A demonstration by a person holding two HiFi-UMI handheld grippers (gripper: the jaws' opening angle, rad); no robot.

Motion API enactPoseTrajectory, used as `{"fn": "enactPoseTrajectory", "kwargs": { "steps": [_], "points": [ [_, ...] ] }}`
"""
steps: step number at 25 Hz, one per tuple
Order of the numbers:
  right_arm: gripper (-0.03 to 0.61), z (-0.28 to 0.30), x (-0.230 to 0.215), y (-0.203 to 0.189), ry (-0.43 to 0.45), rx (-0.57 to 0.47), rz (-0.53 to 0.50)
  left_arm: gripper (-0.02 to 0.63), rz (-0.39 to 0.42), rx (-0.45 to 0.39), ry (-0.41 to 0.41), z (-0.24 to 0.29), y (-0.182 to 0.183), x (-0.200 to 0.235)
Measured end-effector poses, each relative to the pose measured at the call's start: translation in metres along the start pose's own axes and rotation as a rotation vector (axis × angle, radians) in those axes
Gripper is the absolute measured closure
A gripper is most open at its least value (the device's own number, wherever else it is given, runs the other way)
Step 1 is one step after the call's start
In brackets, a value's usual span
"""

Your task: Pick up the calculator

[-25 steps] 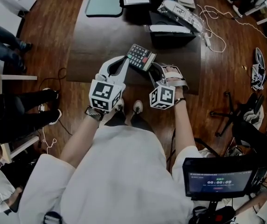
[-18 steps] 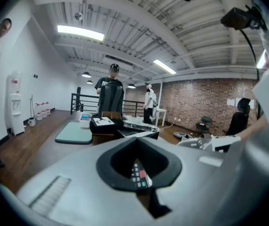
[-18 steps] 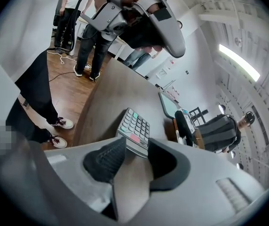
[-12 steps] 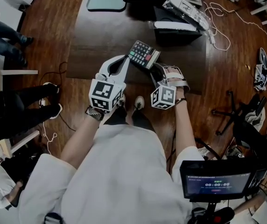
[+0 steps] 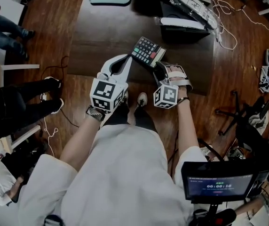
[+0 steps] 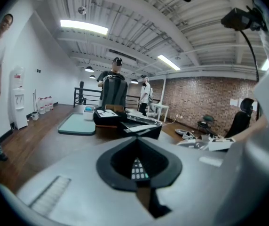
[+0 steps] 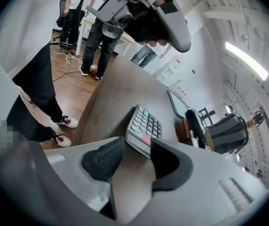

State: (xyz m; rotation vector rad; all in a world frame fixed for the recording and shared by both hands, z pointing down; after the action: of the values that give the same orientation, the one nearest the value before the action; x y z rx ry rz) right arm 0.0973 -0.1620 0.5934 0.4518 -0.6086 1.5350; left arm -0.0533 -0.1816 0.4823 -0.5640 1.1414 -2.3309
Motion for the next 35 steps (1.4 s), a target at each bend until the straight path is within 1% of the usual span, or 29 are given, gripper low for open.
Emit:
{"fn": "enactPoseTrajectory", "kwargs": {
  "steps": [7,22,28,29,31,35],
  "points": [
    [0.403,0.014,0.008,0.001,-0.017,0.019,-0.082,0.607,-0.013,0.029,0.002,0.002,-0.011,0.001],
    [0.403,0.034,0.011,0.004,-0.045,0.025,-0.179,0.607,-0.043,0.059,-0.003,0.006,-0.025,0.002],
    [0.404,0.039,0.011,0.004,-0.059,0.044,-0.195,0.607,-0.052,0.074,-0.011,0.007,-0.031,0.003],
    [0.405,0.039,0.01,0.004,-0.067,0.045,-0.203,0.607,-0.053,0.075,-0.014,0.008,-0.031,0.003],
    [0.434,0.039,0.01,0.004,-0.09,0.043,-0.225,0.607,-0.053,0.077,-0.02,0.009,-0.032,0.001],
    [0.451,0.038,0.013,0.003,-0.12,0.056,-0.25,0.607,-0.054,0.082,-0.03,0.009,-0.033,-0.002]
  ]
}}
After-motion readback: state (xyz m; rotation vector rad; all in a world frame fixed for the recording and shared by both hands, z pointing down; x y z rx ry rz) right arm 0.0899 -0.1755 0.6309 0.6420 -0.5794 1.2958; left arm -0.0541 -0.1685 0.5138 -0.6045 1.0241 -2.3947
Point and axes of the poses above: the fingertips, and each gripper's own axes: z forward along the fingers, x to its left, y out of its top, the point moved 6 cm from there along -z, backward along the fingers, and after that the axes turned 14 degrees about x, right-handed, at the moved point
